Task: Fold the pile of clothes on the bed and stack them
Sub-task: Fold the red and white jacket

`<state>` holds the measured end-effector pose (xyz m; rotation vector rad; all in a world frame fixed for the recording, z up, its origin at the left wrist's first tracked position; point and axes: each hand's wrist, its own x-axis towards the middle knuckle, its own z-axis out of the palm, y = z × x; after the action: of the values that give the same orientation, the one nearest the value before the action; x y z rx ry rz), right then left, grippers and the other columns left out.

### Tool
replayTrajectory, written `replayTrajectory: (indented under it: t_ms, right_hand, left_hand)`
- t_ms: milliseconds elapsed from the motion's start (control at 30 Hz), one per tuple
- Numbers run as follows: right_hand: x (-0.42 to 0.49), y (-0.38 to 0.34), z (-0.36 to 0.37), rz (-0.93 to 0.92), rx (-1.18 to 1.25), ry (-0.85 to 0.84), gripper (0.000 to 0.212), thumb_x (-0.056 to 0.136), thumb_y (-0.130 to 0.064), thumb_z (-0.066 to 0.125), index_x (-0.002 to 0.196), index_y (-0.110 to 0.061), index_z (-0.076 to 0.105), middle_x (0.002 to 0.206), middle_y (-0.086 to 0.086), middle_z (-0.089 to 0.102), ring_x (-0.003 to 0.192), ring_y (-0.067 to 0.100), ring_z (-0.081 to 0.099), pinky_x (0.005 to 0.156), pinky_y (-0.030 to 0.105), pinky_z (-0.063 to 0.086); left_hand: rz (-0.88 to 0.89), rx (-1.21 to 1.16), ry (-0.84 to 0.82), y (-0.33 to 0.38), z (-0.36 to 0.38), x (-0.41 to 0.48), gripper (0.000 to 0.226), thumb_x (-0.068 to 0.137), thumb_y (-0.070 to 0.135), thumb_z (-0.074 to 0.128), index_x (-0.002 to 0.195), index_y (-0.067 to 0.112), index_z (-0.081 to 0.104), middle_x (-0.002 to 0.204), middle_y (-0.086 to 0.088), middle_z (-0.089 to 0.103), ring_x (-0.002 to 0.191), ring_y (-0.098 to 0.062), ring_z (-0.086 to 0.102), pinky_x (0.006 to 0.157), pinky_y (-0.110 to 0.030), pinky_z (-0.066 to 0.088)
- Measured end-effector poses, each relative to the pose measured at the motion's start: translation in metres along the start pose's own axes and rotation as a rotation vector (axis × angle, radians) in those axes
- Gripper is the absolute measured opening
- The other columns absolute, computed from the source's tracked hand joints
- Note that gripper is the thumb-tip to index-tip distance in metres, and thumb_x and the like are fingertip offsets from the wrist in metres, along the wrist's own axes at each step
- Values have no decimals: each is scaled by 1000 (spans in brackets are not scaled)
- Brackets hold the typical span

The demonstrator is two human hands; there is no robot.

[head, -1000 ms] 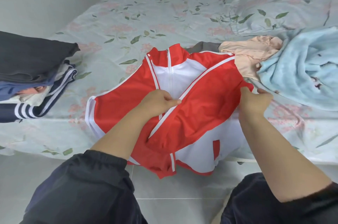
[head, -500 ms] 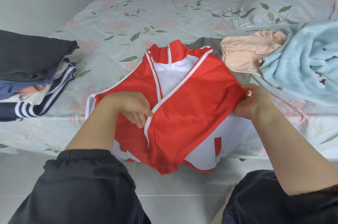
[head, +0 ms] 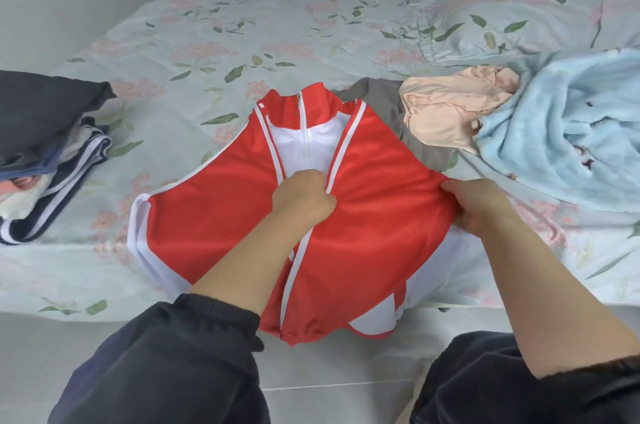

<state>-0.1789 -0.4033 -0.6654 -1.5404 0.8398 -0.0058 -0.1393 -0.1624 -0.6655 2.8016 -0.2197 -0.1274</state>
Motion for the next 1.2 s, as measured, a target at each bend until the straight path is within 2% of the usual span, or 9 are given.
replayTrajectory:
  t_ms: [133,233,300,400,600,767,933,1000,1200]
  right_hand:
    - [7,-5,-17,-140,-576,26,27,81,-11,65,59,-2,54,50,11,59,46,22,59,47,21,45]
    - [8,-5,-13,-313,-977,205,27,87,-27,57,77,-1,61,72,14,66,79,31,68,61,26,43]
    - [7,-4,-2,-562,-957,378,28,91,-27,52,97,-1,59,96,20,64,97,38,61,72,35,41]
    - [11,5,18,-746,-959,368,32,97,-25,43,95,3,57,97,27,63,95,41,57,80,43,43]
    - [29,11,24,-675,-1150,387,45,99,-37,37,90,-2,64,92,21,67,89,38,62,67,34,37]
    - [19,-1,41,-748,-1340,496,27,90,-16,48,112,-2,56,117,20,55,113,37,48,94,44,36]
    - [-3,5,87,-1120,-1276,89,54,97,-38,40,145,-14,34,155,11,25,144,30,18,114,51,10]
    - [2,14,94,-1027,-1365,-26,58,99,-47,27,151,-22,20,160,0,12,147,20,6,116,51,3]
    - [13,11,107,-750,-1319,165,62,98,-47,18,152,-17,14,161,3,5,147,20,-2,115,55,-1]
  left_hand:
    - [-95,-29,-131,-2,-9,11,16,80,25,58,69,16,49,73,-2,54,69,-21,56,58,-28,40]
    - [-38,-54,-55,-4,-7,16,14,83,30,57,90,18,57,92,-2,61,88,-24,60,68,-30,43]
    - [-19,-151,51,-2,-1,18,26,86,34,55,109,22,58,103,0,64,97,-25,59,73,-29,42]
    - [7,-290,165,3,11,28,34,89,26,55,122,23,55,104,-2,67,103,-27,60,73,-28,39]
    - [140,-118,297,5,19,31,41,91,20,53,132,22,51,101,-11,64,99,-31,57,77,-36,46]
    - [253,4,339,-18,0,31,45,89,21,56,133,12,51,122,-10,58,118,-30,44,95,-40,40]
    - [23,193,90,-62,-6,29,60,101,40,29,153,19,9,160,-5,10,147,-27,2,117,-48,8]
    - [18,212,-30,-80,-3,27,61,100,50,18,153,26,1,161,0,1,148,-24,-6,117,-49,0]
    - [11,235,-4,-109,-5,30,62,98,55,11,153,28,6,161,4,1,148,-19,-6,117,-48,-3]
